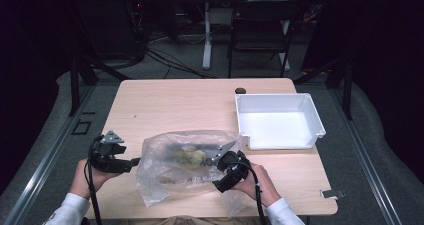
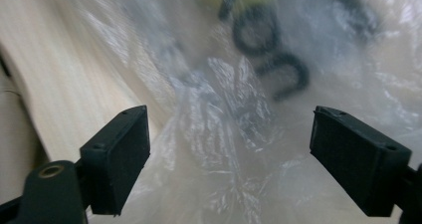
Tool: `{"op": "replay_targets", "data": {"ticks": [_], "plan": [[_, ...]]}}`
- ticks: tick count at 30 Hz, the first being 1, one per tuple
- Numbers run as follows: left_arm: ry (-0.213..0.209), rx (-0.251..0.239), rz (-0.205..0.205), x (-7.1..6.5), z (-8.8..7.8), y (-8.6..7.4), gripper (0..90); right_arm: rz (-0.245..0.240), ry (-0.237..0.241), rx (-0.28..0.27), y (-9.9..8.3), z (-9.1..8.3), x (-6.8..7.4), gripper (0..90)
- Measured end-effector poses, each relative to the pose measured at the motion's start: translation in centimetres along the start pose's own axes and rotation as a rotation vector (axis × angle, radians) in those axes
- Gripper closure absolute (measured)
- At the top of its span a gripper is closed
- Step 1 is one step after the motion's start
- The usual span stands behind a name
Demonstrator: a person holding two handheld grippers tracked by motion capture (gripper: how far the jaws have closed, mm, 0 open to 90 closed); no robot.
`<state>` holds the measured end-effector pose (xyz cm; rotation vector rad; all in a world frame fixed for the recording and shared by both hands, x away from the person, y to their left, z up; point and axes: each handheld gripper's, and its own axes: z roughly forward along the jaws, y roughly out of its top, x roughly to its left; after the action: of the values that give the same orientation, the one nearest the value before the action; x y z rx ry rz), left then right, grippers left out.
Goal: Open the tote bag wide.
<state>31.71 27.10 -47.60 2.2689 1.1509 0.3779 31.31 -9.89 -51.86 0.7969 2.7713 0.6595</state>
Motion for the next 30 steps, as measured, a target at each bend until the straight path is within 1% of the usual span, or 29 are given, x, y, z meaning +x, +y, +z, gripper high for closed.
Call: {"op": "replay_targets", "data": {"ticks": [1, 2, 3, 4, 5, 6, 7, 8, 9, 10, 12, 13, 15, 16, 17, 18, 20, 21, 22, 23, 24, 25, 26, 27, 28, 29, 30], "plan": [[0.002, 0.002, 0.0, 0.1, -0.1, 0.0, 28.1, 0.012, -0.026, 0.002, -0.2, 0.7, -0.2, 23.4], [0.005, 0.003, -0.001, 0.2, -0.3, 0.0, 27.1, 0.022, -0.03, 0.007, -0.3, 1.0, -0.4, 25.5], [0.007, 0.001, -0.007, 0.3, -0.5, 0.0, 26.4, 0.026, -0.047, 0.008, -0.4, 1.2, -0.6, 26.9], [0.007, -0.007, -0.01, 0.4, -0.7, 0.0, 25.7, 0.032, -0.051, 0.0, -0.4, 1.3, -0.8, 26.9], [0.005, -0.009, -0.011, 0.5, -1.1, 0.0, 25.7, 0.032, -0.051, 0.0, -0.4, 1.3, -0.8, 29.0], [0.006, -0.016, -0.011, 0.5, -1.5, 0.0, 24.3, 0.042, -0.072, 0.009, -0.4, 1.5, -1.2, 32.0], [0.0, -0.029, -0.012, 0.5, -2.0, 0.1, 24.3, 0.042, -0.072, 0.009, -0.4, 1.5, -1.2, 32.0], [-0.013, -0.038, -0.008, 0.3, -2.5, 0.2, 22.6, 0.063, -0.063, -0.01, -0.4, 1.7, -1.4, 32.6], [-0.02, -0.056, -0.001, 0.0, -3.0, 0.3, 21.9, 0.059, -0.069, 0.002, -0.4, 1.7, -1.5, 33.0], [-0.023, -0.07, 0.007, -0.3, -3.4, 0.4, 21.0, 0.068, -0.077, -0.006, -0.4, 1.7, -1.5, 33.1], [-0.072, -0.091, 0.053, -1.3, -4.2, 0.8, 19.6, 0.072, -0.075, -0.01, -0.3, 1.7, -1.6, 33.1], [-0.091, -0.099, 0.071, -2.0, -4.4, 1.0, 16.6, 0.072, -0.085, -0.011, -0.3, 1.7, -1.5, 33.1], [-0.126, -0.09, 0.127, -3.4, -4.4, 1.3, 16.1, 0.077, -0.083, -0.012, -0.2, 1.7, -1.5, 32.9], [-0.161, -0.082, 0.165, -4.6, -4.2, 1.5, 14.4, 0.078, -0.085, -0.013, -0.2, 1.6, -1.5, 32.9], [-0.161, -0.082, 0.165, -4.6, -4.2, 1.5, 13.5, 0.078, -0.085, -0.013, -0.2, 1.6, -1.5, 32.9], [-0.184, -0.073, 0.189, -5.3, -4.0, 1.6, 13.5, 0.082, -0.086, -0.013, -0.2, 1.6, -1.5, 32.9], [-0.19, -0.068, 0.213, -6.2, -3.8, 1.7, 11.8, 0.08, -0.083, -0.009, -0.3, 1.5, -1.7, 32.8], [-0.197, -0.058, 0.235, -6.7, -3.5, 1.8, 11.8, 0.085, -0.086, -0.014, -0.3, 1.5, -1.7, 32.5], [-0.195, -0.054, 0.243, -7.0, -3.2, 1.8, 13.4, 0.088, -0.086, -0.018, -0.3, 1.5, -1.7, 32.4], [-0.181, -0.041, 0.256, -7.4, -2.8, 1.8, 16.6, 0.088, -0.084, -0.017, -0.3, 1.5, -1.7, 32.1], [-0.161, -0.021, 0.272, -7.8, -2.2, 1.8, 16.6, 0.088, -0.084, -0.017, -0.3, 1.5, -1.7, 32.1], [-0.139, -0.015, 0.274, -7.9, -1.7, 1.8, 16.2, 0.087, -0.085, -0.016, -0.3, 1.5, -1.7, 32.0], [-0.118, -0.004, 0.277, -8.0, -1.1, 1.8, 19.6, 0.087, -0.087, -0.019, -0.3, 1.5, -1.7, 32.0], [-0.099, 0.006, 0.29, -8.1, -0.6, 1.7, 24.0, 0.086, -0.086, -0.019, -0.3, 1.4, -1.7, 31.8], [-0.092, 0.007, 0.289, -8.1, -0.3, 1.7, 35.2, 0.096, -0.084, -0.033, -0.3, 1.4, -1.7, 31.3], [-0.079, 0.0, 0.279, -8.0, 0.1, 1.7, 35.2, 0.096, -0.084, -0.033, -0.3, 1.4, -1.7, 31.3], [-0.071, 0.01, 0.284, -7.9, 0.5, 1.8, 42.4, 0.088, -0.084, -0.032, -0.3, 1.3, -1.8, 29.9]]}}
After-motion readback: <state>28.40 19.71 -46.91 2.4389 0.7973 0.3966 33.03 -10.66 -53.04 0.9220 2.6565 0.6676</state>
